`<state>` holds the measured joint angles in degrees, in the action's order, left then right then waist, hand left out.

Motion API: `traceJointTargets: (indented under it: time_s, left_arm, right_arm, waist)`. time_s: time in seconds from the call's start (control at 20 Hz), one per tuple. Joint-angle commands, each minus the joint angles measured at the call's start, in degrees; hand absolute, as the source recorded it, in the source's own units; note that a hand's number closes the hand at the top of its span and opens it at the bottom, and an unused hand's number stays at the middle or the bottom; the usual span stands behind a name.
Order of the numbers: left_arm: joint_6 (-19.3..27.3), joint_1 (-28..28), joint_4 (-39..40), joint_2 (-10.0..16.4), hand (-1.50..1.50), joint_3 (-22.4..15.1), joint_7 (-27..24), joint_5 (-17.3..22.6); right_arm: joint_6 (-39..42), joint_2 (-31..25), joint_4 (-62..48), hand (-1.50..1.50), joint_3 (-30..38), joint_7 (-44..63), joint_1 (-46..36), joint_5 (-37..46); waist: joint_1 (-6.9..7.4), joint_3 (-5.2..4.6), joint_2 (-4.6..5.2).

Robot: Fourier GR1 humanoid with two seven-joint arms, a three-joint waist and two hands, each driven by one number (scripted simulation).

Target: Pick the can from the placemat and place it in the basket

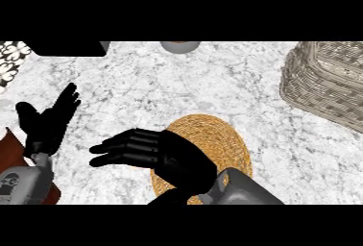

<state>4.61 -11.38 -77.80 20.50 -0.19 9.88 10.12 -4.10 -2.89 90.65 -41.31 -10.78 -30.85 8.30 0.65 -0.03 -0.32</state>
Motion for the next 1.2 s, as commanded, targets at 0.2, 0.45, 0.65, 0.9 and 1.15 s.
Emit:
traceJointTargets:
  time_s: [0.2, 0.45, 0.65, 0.9, 1.15]
  left_arm:
    - [-1.9, -0.6, 1.2, 2.1, 0.0, 2.8, 1.4, 1.7]
    - [-0.7, 1.2, 0.6, 0.7, 0.0, 2.1, -0.2, 0.8]
    - [-1.4, 0.4, -0.4, 1.3, 0.0, 1.4, 1.0, 0.3]
    - [-1.2, -0.7, -1.0, 0.2, 0.0, 1.0, 2.5, 0.5]
    - [-0.8, 0.8, -2.7, 0.1, 0.0, 1.3, 3.3, -0.1]
  right_arm:
    - [5.8, 0.0, 9.6, -1.5, -2.6, 35.2, -11.4, 6.2]
    - [14.6, -9.8, 7.8, -1.5, 2.2, 48.4, -22.6, 13.7]
    - [24.6, -9.8, 9.9, -1.5, 10.3, 62.0, -31.0, 7.0]
    - [39.4, -10.8, 5.3, -1.5, 14.9, 67.7, -35.0, -9.3]
    - [44.9, -17.6, 11.4, -1.5, 20.7, 70.1, -30.7, -21.4]
  waist:
    - [-1.72, -0.15, -0.49]
    - [-2.7, -0.28, -1.12]
    - [-1.75, -0.1, -0.53]
    - [-0.97, -0.09, -0.05]
    - [-1.29, 0.03, -0.09]
